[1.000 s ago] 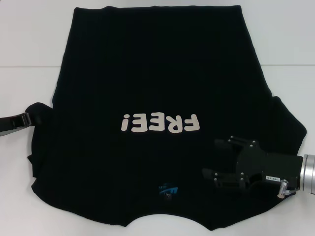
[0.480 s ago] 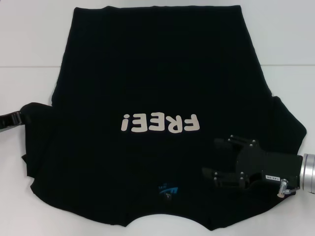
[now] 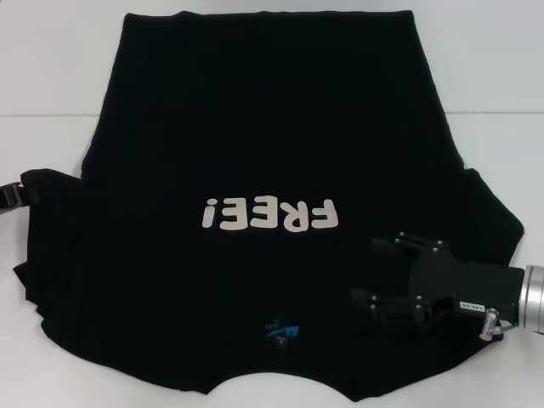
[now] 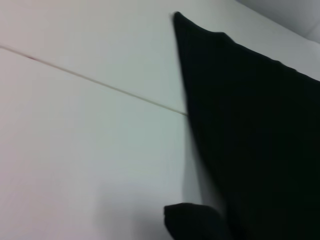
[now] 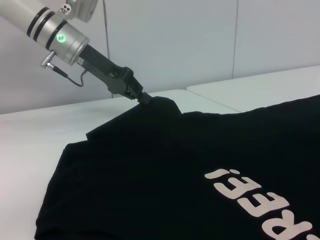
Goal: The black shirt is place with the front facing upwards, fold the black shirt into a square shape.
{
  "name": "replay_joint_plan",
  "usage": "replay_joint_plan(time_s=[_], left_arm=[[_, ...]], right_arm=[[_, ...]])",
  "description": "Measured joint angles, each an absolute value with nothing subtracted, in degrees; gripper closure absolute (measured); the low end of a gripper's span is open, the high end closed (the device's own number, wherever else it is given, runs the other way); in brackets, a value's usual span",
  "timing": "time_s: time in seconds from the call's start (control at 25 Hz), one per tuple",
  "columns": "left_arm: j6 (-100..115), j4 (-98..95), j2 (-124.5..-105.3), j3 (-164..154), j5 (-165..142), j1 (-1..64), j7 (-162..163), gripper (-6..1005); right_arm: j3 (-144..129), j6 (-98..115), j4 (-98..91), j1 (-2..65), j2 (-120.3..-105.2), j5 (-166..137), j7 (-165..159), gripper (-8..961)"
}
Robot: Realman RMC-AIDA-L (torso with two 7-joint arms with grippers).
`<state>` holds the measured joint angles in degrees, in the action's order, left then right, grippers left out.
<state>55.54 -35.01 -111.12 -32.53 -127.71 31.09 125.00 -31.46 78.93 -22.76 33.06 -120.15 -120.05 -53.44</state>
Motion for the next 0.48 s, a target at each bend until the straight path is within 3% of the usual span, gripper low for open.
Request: replay_joint_plan(time_s=[0.48], left_arm=[[59.75,-35.14,-111.69,-33.07,-127.71,34.09,131.26,978]], right_arm=[[-31.50,78.86,-22.76,33.03,-120.15,-120.06,-53.41,57]])
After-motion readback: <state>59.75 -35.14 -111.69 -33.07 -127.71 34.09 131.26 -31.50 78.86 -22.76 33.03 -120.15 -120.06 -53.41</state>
